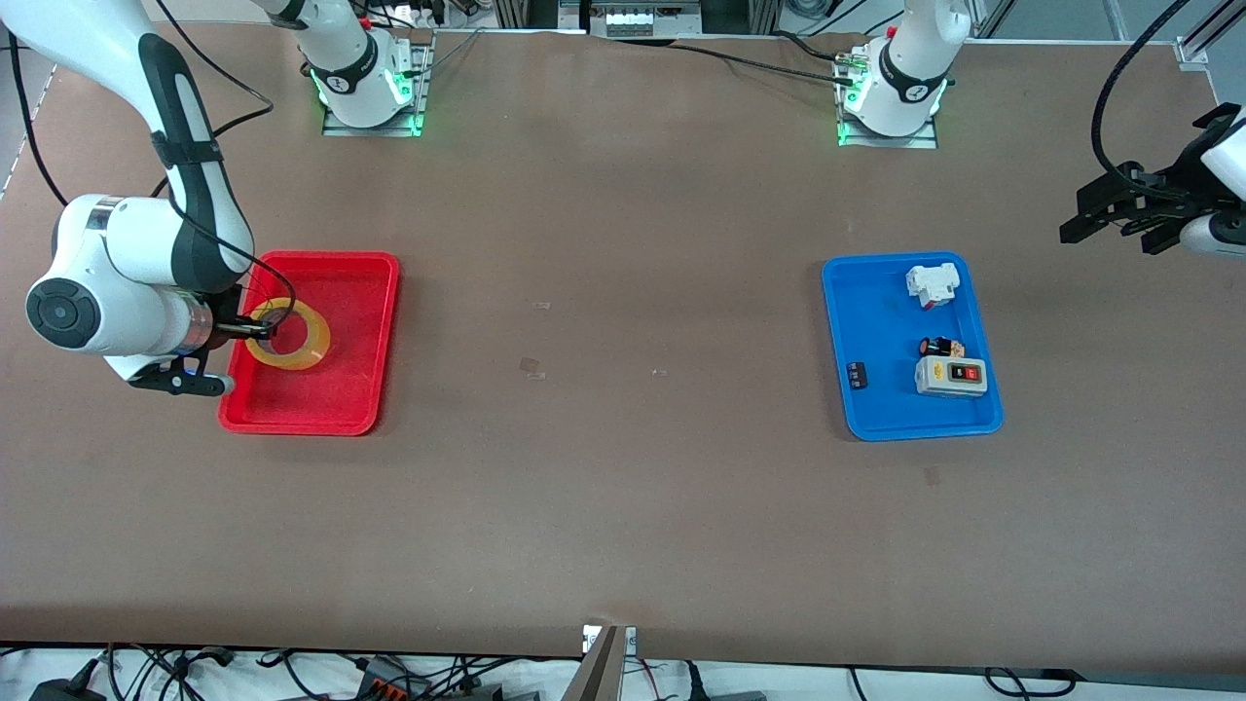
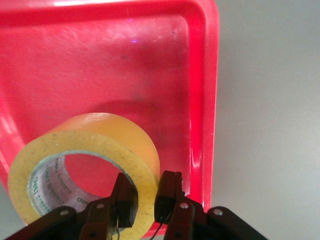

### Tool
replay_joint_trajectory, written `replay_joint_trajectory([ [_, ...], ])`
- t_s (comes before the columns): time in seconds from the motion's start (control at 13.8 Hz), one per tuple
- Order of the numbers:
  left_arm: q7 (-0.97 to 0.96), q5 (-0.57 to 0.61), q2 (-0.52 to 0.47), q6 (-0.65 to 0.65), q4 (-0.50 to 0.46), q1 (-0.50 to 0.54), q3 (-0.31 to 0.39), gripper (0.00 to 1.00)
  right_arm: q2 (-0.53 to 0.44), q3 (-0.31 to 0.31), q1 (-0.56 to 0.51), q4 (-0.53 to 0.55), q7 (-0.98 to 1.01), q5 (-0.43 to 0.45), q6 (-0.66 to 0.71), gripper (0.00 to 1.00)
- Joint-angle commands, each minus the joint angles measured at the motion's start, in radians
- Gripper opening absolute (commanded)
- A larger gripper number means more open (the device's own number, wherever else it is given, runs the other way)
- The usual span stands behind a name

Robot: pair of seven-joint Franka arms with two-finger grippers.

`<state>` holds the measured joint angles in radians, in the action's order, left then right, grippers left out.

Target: Place and move tape with both arms

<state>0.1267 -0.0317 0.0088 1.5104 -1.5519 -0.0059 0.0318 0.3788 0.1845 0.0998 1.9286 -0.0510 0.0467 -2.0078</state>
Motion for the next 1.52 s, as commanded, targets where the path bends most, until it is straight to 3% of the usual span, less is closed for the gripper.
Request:
replay_joint_trajectory([
  [0.0, -0.004, 0.022, 0.022, -0.022, 0.026, 0.007, 0.000, 1.00, -0.003, -0.020, -0.006, 0.041, 0.022, 0.002, -0.031, 0.00],
  [0.36, -0.004, 0.026, 0.023, -0.026, 0.026, 0.012, 0.000, 1.00, 0.051, -0.023, -0.006, 0.041, 0.023, -0.045, -0.058, 0.05],
  [0.43, -0.004, 0.026, 0.023, -0.026, 0.026, 0.012, 0.000, 1.00, 0.063, -0.023, -0.005, 0.040, 0.023, -0.045, -0.065, 0.29],
  [0.51, -0.004, 0.026, 0.023, -0.026, 0.026, 0.012, 0.000, 1.00, 0.069, -0.023, -0.003, 0.035, 0.022, -0.045, -0.068, 0.84],
  [0.58, -0.004, 0.026, 0.023, -0.024, 0.026, 0.012, 0.000, 1.00, 0.060, -0.023, -0.003, 0.026, 0.022, -0.045, -0.052, 1.00],
  [0.8, -0.004, 0.026, 0.020, -0.027, 0.026, 0.010, -0.001, 1.00, -0.033, -0.027, 0.008, -0.073, 0.014, -0.044, 0.090, 1.00],
  [1.16, -0.005, 0.026, 0.020, -0.027, 0.026, 0.010, -0.004, 1.00, -0.037, -0.027, 0.004, -0.491, 0.057, -0.045, 0.397, 1.00],
  [1.45, -0.019, 0.026, 0.022, -0.033, 0.026, 0.010, -0.007, 1.00, -0.040, -0.027, 0.004, -0.625, 0.053, -0.054, 0.507, 1.00],
])
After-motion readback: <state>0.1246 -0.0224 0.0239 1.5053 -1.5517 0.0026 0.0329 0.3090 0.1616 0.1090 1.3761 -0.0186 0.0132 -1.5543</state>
